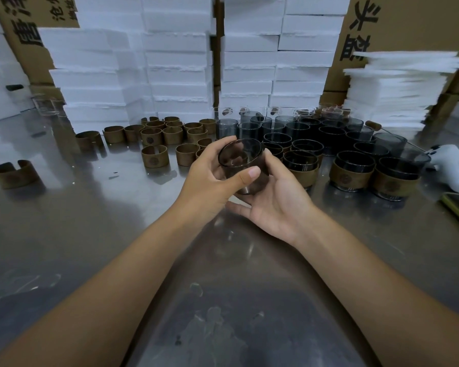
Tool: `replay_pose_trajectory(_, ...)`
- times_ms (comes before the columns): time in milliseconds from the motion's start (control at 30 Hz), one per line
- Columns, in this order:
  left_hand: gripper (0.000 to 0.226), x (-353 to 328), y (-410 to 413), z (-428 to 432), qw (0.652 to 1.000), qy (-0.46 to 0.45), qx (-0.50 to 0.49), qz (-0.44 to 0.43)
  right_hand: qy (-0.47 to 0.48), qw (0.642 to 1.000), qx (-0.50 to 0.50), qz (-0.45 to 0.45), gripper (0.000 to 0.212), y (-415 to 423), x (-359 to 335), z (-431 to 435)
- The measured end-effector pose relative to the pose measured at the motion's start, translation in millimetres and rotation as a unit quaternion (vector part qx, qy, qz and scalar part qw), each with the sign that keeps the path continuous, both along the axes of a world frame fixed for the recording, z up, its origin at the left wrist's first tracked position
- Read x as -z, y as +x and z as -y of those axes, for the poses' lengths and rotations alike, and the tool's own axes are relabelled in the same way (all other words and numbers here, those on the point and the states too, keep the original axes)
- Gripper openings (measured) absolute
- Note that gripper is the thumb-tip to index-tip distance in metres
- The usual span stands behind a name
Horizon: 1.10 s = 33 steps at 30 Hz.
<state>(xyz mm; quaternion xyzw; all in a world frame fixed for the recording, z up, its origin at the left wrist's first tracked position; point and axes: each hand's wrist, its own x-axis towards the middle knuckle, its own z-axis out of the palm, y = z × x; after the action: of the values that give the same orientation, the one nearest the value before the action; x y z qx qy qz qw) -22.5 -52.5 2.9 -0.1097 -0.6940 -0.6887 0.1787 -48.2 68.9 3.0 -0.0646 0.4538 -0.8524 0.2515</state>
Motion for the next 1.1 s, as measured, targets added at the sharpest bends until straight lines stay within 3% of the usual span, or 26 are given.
replay_pose_trajectory(333, 0.065, 3.4, -2.0, 5.5, 0.998, -0.052, -0.021, 0.007, 0.103, 0.994, -0.01, 0.018, 0.062, -2.3, 4.1, -2.9)
replay_pose_trajectory(633, 0.065, 7.5, -4.5, 6.2, 0.994, -0.107, -0.028, -0.002, 0.184, 0.964, 0.182, -0.063, 0.027, 3.6, -0.9, -1.9)
replay_pose_trajectory(733, 0.065, 7.3, -4.0, 4.8, 0.993, -0.117, -0.028, -0.002, 0.159, 0.964, 0.205, -0.064, 0.019, 4.9, -4.3, -1.5)
replay_pose_trajectory(1100, 0.067, 2.4, 0.7, 1.8, 0.999, -0.024, -0.011, 0.018, 0.027, 0.993, 0.112, 0.016, 0.036, 3.7, -8.6, 1.1)
